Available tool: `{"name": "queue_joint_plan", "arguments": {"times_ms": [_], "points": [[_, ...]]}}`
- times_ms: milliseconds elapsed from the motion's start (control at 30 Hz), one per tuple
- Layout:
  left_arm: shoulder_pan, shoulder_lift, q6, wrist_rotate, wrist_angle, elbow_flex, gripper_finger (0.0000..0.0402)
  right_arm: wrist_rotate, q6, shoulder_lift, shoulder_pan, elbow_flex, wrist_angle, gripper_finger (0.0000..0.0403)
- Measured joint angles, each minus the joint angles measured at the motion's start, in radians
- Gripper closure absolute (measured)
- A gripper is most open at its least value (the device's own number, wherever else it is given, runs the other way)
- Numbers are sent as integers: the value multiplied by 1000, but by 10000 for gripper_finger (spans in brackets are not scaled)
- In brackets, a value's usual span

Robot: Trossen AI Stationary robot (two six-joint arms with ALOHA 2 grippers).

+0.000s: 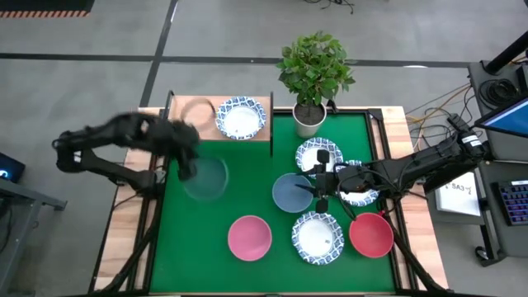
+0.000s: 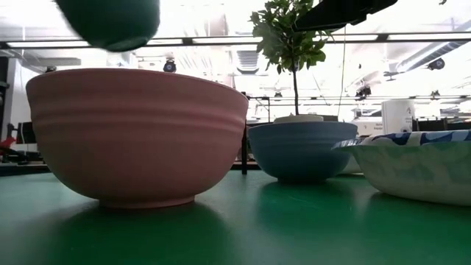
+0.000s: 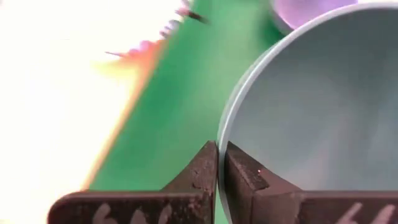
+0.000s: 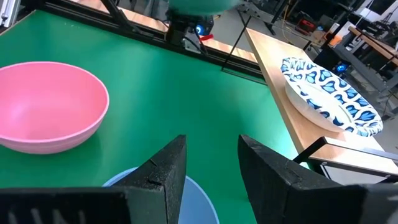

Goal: Place and stack bowls onto a shelf
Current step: Put the green bowl on the shelf

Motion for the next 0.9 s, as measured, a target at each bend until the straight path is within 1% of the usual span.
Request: {"name": "queue_joint_plan", "arguments": {"times_ms": [100, 200, 267, 367, 433, 467, 533, 633, 767, 900], "points": [[193, -1, 68, -7, -31, 93, 401, 0, 0, 0, 0, 0, 0, 268], [429, 7, 156, 17, -28, 145, 401, 0, 0, 0, 0, 0, 0, 268], [596, 27, 229, 70, -30, 158, 401, 0, 0, 0, 0, 0, 1, 268], [836, 83, 331, 217, -36, 161, 401, 0, 3, 0, 0, 0, 2, 268], [956, 138, 378, 283, -44, 161, 401, 0, 3, 0, 0, 0, 2, 268], [1001, 169, 404, 297, -54, 161, 401, 0, 3, 0, 0, 0, 2, 268], [1036, 229, 427, 361, -54, 168, 401, 0, 3, 0, 0, 0, 2, 268], [1035, 291, 423, 357, -64, 195, 401, 0, 10, 0, 0, 0, -2, 268], [1031, 365, 409, 293, -75, 233, 401, 0, 7, 0, 0, 0, -4, 268], [1028, 419, 401, 197, -111, 265, 401, -4, 4, 0, 0, 0, -11, 268]]}}
